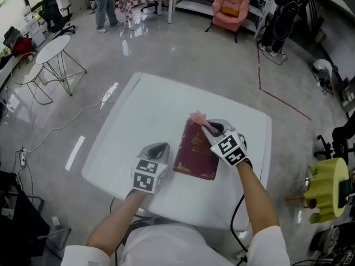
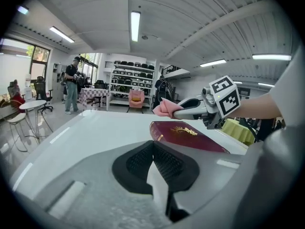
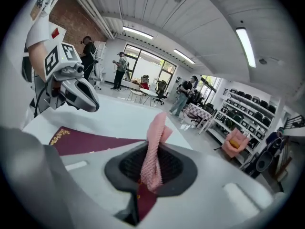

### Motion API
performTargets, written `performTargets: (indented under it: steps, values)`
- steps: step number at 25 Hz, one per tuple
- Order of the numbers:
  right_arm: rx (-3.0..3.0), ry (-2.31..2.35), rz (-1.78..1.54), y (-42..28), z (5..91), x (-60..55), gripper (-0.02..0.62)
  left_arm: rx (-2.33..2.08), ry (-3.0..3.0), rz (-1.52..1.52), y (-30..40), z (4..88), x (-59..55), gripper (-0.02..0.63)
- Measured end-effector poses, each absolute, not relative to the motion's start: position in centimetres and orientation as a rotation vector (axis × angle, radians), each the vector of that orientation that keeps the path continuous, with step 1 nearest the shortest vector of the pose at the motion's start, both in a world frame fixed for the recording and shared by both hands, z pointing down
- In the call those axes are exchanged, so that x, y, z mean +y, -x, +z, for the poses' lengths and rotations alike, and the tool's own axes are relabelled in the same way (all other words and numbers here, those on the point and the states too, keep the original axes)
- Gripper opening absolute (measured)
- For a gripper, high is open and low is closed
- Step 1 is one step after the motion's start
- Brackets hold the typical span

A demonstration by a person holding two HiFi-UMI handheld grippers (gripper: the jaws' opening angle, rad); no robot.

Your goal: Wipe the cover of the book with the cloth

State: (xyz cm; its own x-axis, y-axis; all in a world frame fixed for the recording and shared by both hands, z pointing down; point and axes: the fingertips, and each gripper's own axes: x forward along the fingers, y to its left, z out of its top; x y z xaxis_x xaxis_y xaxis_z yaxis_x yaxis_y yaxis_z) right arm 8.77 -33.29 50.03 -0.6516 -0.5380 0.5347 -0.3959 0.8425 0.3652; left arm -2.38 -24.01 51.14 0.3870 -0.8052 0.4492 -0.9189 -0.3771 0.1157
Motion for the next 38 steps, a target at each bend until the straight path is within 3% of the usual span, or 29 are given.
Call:
performTargets:
  steps: [8,38]
  values:
    - [-2.331,-0.603,-0.263,-6.6,52.6,-34.3,0.04,-1.547,-2.272,0.448,5.5,51.6,-24.3,0.006]
    - [-2.338,-0.658,-0.17,-6.7,52.3,-21.6,0.04,-1.354,-2.433,0.464,3.4,49.8,-19.7,0.006]
